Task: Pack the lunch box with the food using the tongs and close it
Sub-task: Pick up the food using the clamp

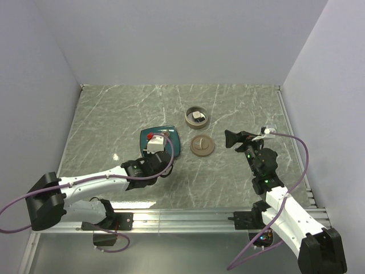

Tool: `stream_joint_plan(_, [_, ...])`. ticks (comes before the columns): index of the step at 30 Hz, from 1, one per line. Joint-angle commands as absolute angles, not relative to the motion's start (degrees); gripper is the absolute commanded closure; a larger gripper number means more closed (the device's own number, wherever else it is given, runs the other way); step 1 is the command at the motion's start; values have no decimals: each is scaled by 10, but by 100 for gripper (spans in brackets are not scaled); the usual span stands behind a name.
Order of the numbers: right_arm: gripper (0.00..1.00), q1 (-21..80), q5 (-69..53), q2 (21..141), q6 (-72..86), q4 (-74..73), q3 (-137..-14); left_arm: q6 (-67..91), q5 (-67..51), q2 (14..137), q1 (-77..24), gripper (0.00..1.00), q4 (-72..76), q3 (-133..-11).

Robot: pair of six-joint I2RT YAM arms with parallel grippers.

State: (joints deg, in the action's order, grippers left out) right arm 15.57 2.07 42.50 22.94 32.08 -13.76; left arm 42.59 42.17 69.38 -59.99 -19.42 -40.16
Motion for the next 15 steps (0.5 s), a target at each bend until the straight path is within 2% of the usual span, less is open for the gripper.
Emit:
stream_joint_plan(1, [0, 152, 20, 423, 230, 332, -134, 410, 449, 672, -601, 72, -178, -432])
stream_joint_plan(15, [0, 152, 23, 425, 230, 333, -133, 339, 410, 697, -572, 73, -104, -467])
